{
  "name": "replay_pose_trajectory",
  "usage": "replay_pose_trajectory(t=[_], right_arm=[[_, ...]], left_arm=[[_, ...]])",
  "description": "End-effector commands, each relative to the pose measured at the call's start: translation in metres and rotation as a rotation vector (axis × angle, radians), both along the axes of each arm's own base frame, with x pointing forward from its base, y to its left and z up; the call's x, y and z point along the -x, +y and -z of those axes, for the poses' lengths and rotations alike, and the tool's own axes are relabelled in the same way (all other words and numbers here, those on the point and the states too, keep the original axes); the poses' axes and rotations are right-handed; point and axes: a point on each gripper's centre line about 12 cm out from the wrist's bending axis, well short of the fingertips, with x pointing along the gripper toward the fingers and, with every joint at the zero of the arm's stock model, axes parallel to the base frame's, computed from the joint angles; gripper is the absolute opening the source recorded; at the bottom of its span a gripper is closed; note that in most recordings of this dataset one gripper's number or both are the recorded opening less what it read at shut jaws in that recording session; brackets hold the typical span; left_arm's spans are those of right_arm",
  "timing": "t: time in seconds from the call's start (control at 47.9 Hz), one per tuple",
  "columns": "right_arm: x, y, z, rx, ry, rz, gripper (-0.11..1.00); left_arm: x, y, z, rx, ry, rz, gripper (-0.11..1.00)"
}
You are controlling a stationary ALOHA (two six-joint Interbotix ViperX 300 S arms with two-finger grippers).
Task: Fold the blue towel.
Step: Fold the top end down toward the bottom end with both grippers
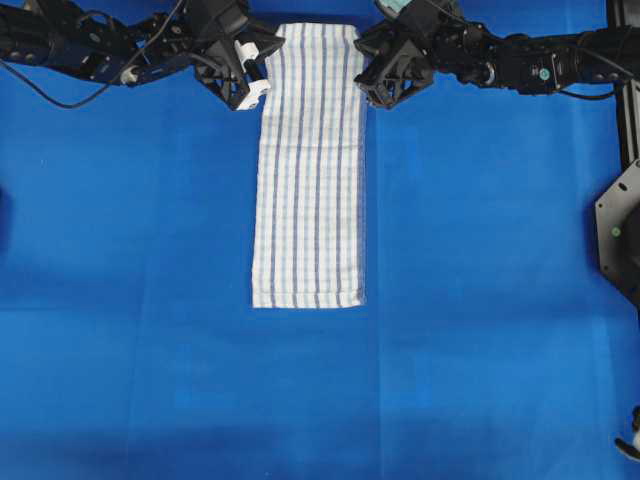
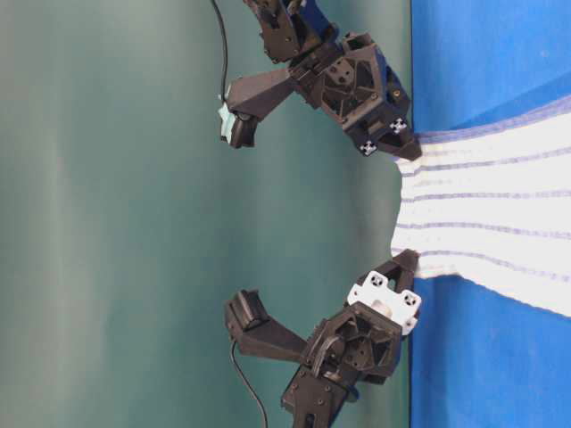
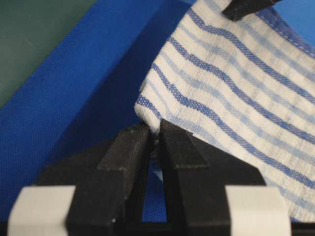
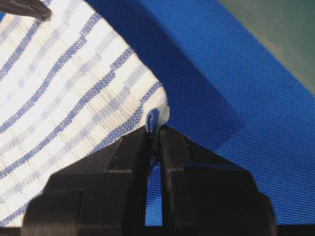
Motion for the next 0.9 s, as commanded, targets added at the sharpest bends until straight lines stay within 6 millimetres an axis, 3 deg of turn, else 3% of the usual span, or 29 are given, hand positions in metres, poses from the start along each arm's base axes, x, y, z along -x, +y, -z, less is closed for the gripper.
replay_pose_trajectory(t=[0.0, 0.104, 0.292, 0.543, 0.877], right_arm=[[-0.005, 0.005, -0.016, 0.015, -0.034, -0.018, 0.07], [-0.008, 0.017, -0.017, -0.003, -0.033, -0.048, 0.07], [-0.009, 0.057, -0.024, -0.036, -0.048, -0.118, 0.07], [-0.004, 0.115, -0.032, -0.079, -0.085, -0.202, 0.07], [-0.004, 0.183, -0.031, -0.121, -0.123, -0.292, 0.07]], left_arm=[[-0.003, -0.004, -0.02, -0.026, -0.044, 0.015, 0.04], [-0.005, -0.019, -0.029, -0.028, -0.058, 0.046, 0.04], [-0.006, -0.068, -0.042, -0.028, -0.074, 0.155, 0.04], [0.01, -0.129, -0.041, 0.027, -0.07, 0.271, 0.04], [0.011, -0.204, -0.038, 0.157, -0.091, 0.41, 0.04]])
